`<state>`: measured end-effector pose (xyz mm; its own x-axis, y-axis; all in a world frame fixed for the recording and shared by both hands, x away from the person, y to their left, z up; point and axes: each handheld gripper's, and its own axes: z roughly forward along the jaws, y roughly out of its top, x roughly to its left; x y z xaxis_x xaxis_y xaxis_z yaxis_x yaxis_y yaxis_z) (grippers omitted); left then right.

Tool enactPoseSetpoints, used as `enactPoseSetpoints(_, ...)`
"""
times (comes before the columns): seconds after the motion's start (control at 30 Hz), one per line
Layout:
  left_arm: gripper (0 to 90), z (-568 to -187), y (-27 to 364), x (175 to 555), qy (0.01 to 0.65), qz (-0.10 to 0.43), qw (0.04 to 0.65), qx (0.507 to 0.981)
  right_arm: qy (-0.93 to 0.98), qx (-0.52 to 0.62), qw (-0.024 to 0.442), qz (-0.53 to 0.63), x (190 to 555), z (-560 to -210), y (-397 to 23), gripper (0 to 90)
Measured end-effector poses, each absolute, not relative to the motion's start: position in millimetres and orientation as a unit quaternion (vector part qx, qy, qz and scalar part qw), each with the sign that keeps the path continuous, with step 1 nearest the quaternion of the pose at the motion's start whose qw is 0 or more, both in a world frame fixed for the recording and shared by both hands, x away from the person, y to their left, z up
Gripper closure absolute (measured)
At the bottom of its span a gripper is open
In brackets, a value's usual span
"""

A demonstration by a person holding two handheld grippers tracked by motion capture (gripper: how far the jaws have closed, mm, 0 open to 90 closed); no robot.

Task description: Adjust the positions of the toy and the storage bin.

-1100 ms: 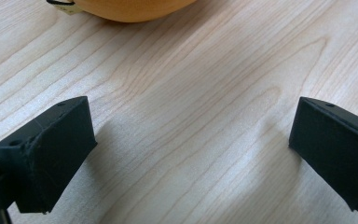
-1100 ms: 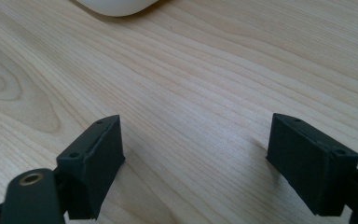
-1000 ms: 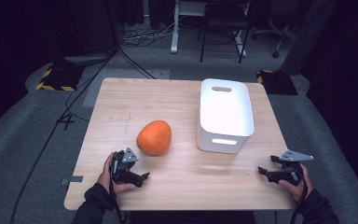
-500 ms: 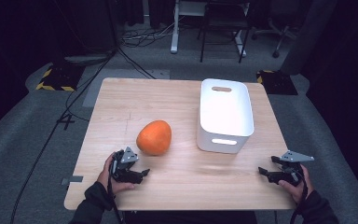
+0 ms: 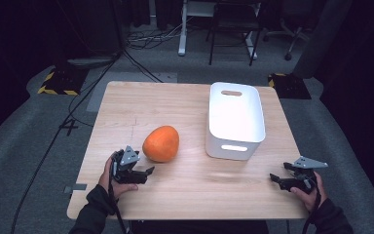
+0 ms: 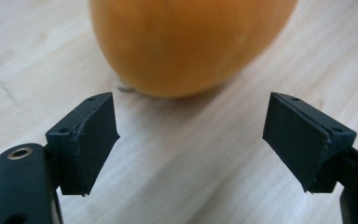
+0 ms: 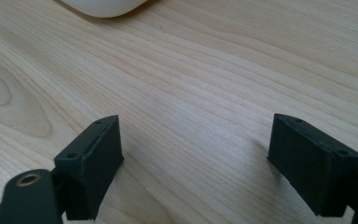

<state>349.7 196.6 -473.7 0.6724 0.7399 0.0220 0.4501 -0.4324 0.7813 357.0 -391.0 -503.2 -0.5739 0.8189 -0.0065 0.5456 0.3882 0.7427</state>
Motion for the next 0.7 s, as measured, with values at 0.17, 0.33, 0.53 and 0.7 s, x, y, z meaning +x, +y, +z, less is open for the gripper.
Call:
enactPoseSetpoints(0.17, 16.5, -464, 194, 351, 0.341, 0.184, 0.409, 0.826, 0.811, 0.421, 0.191, 0.358, 357, -503, -391, 17.2)
enactPoseSetpoints(0.33, 16.2, -457, 185, 358, 0.334, 0.196, 0.407, 0.828, 0.811, 0.422, 0.191, 0.359, 357, -503, -391, 17.2)
enactPoseSetpoints(0.53, 15.9, -452, 178, 371, 0.338, 0.199, 0.419, 0.819, 0.811, 0.421, 0.191, 0.359, 357, -503, -391, 17.2)
enactPoseSetpoints(0.7, 15.8, -451, 174, 386, 0.338, 0.215, 0.418, 0.815, 0.811, 0.421, 0.192, 0.359, 357, -503, -391, 17.3)
